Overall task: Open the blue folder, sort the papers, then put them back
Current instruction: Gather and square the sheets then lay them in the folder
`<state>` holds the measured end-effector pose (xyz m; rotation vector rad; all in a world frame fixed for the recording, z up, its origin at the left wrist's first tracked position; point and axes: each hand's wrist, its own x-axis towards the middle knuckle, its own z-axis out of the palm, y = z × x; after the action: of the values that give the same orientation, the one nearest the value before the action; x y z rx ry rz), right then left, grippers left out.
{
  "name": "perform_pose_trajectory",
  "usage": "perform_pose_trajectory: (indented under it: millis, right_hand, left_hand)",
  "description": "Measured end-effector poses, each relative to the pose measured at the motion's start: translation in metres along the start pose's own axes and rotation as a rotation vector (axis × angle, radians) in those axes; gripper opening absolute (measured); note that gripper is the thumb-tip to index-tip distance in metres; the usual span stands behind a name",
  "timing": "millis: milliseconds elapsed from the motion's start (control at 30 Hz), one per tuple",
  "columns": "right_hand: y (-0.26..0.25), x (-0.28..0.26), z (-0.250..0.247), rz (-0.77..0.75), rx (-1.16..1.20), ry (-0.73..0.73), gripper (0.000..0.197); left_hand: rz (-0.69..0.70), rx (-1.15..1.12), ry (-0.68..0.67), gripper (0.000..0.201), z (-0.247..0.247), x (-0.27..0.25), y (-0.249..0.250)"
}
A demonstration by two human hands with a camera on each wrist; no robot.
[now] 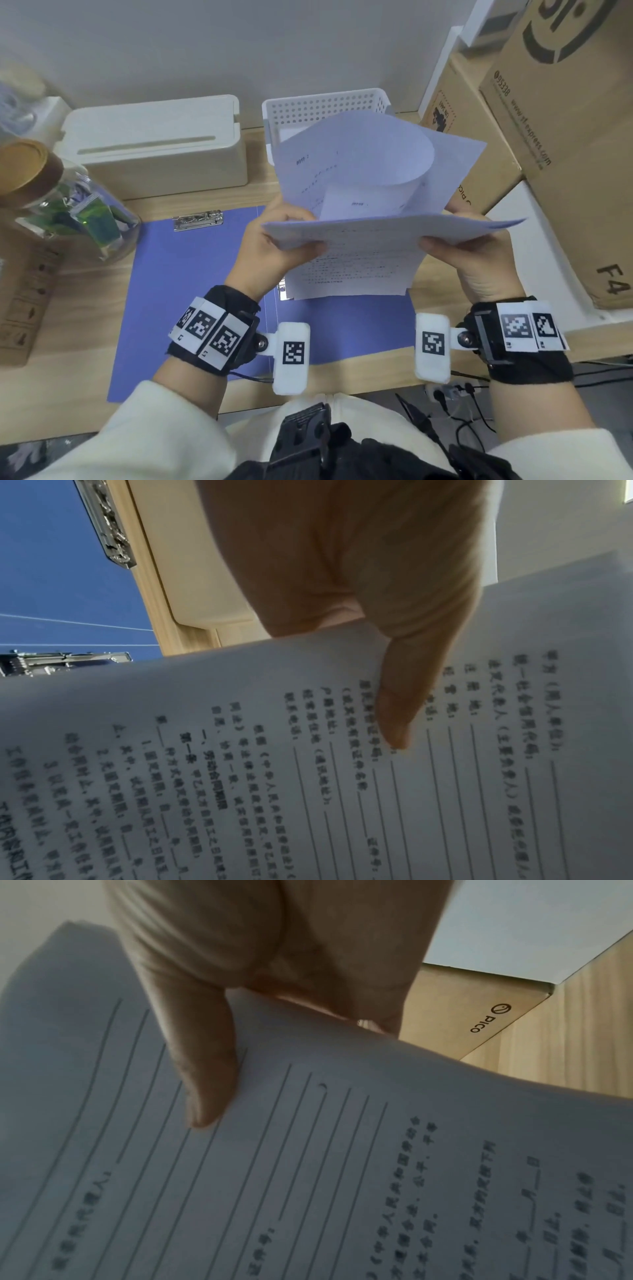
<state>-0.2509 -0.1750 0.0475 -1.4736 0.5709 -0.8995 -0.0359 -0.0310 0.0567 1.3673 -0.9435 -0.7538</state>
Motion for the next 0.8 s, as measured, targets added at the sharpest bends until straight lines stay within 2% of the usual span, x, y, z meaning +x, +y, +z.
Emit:
perform_pose_trajectory:
  millis: [67, 167, 233, 333, 433, 467, 533, 600, 633, 700, 800]
  right_hand:
    - [-0.004, -0.001, -0.002, 0.009, -0.078, -0.079, 0.016]
    - [-0.008, -0.003, -0.004, 0.023, -0.159, -0.209, 0.016]
    - [-0.01, -0.003, -0.004, 0.02, -0.158, -0.195, 0.014]
    - [-0.011, -0.004, -0.002, 0.041, -0.143, -0.176, 0.022]
    - [-0.01, -0.004, -0.002, 0.06, -0.147, -0.179, 0.025]
    - [-0.01, -0.004, -0.002, 0.057, -0.141, -0.192, 0.024]
    - [-0.008, -0.004, -0.005, 0.043, -0.144, -0.2, 0.021]
    - [-0.004, -0.005, -0.009, 0.035, -0.108, -0.153, 0.021]
    - [-0.002, -0.006, -0.012, 0.037, -0.058, -0.124, 0.025]
    - [0.003, -0.008, -0.015, 0.045, 0.019, -0.108, 0.039]
    - [0.001, -0.01, -0.018, 0.054, 0.084, -0.156, 0.052]
  left_hand:
    - [-0.006, 0.004, -0.05, 0.038, -0.001, 0.0, -0.001]
    - [-0.023, 0.027, -0.081, 0.031, -0.001, 0.0, 0.0]
    - [-0.019, 0.015, -0.06, 0.037, 0.001, 0.0, 0.0]
    - [-0.044, -0.054, -0.026, 0.058, 0.001, 0.0, 0.002]
    - [-0.048, 0.024, -0.09, 0.071, 0.001, 0.002, 0.004]
    - [-0.057, 0.026, -0.11, 0.066, 0.001, 0.002, 0.004]
    - [-0.105, -0.027, -0.124, 0.045, 0.003, 0.003, 0.006]
    - [-0.109, -0.056, -0.152, 0.025, 0.004, 0.003, 0.008]
    - [-0.093, -0.041, -0.182, 0.024, 0.003, 0.003, 0.009]
    - [-0.068, 0.0, -0.237, 0.034, 0.0, 0.004, 0.008]
    - [0.002, 0.023, -0.305, 0.04, -0.003, 0.004, 0.008]
